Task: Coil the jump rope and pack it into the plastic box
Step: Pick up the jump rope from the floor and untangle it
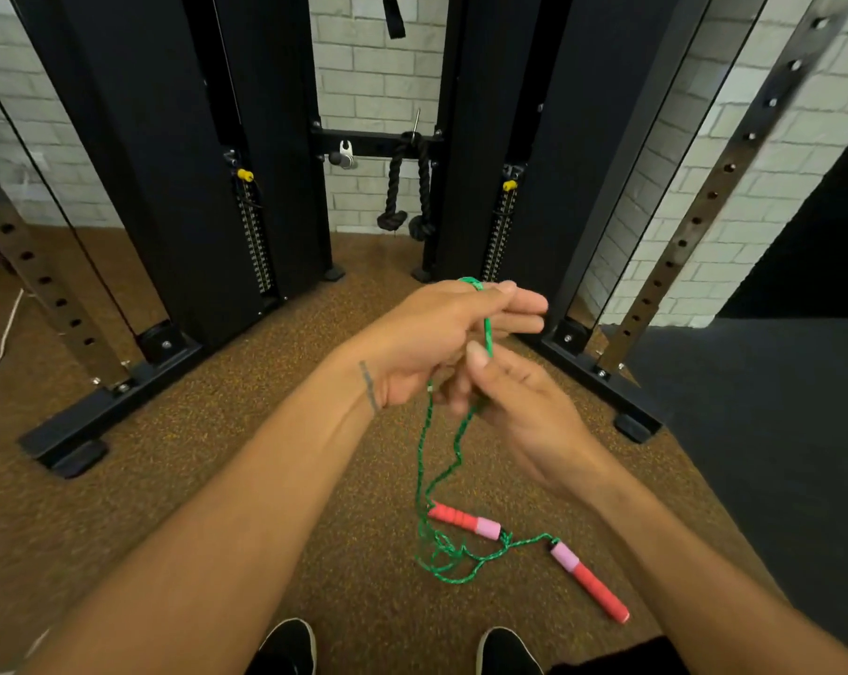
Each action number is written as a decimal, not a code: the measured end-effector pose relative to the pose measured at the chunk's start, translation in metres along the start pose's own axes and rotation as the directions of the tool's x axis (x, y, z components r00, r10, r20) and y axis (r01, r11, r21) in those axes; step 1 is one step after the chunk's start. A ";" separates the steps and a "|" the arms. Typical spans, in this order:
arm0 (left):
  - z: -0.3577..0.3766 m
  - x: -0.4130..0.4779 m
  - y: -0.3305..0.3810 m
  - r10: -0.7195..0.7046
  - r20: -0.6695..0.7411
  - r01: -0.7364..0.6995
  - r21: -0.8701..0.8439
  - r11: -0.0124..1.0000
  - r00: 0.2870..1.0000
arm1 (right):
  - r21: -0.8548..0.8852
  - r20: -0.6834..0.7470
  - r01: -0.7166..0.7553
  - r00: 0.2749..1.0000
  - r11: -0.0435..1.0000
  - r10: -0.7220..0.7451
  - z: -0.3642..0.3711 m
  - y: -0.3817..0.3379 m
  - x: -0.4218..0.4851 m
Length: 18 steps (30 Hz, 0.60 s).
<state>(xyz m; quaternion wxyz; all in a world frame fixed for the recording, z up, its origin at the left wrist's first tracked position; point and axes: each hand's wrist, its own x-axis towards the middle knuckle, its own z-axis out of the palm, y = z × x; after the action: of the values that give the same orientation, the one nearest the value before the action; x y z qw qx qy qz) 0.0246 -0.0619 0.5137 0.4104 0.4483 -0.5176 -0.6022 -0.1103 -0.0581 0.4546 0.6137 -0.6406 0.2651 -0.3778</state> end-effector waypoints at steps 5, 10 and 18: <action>-0.057 0.009 0.017 -0.113 -0.318 -0.101 -0.586 0.804 0.941 | 0.028 0.352 -0.106 0.932 0.994 0.090 0.003 -0.013 -0.036; -0.073 0.013 0.021 -0.087 -0.376 -0.135 -0.525 0.840 0.923 | -0.853 0.470 0.033 0.480 0.520 0.741 -0.014 0.068 -0.061; -0.009 0.002 0.019 0.081 -0.097 -0.074 0.077 0.994 0.992 | -0.368 0.078 -0.186 0.970 0.911 0.230 -0.032 -0.004 0.010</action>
<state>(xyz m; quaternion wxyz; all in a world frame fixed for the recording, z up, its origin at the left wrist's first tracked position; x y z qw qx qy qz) 0.0330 -0.0685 0.5319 0.4422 0.4721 -0.5351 -0.5434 -0.1307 -0.0843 0.4586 0.5382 -0.7312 0.3589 -0.2165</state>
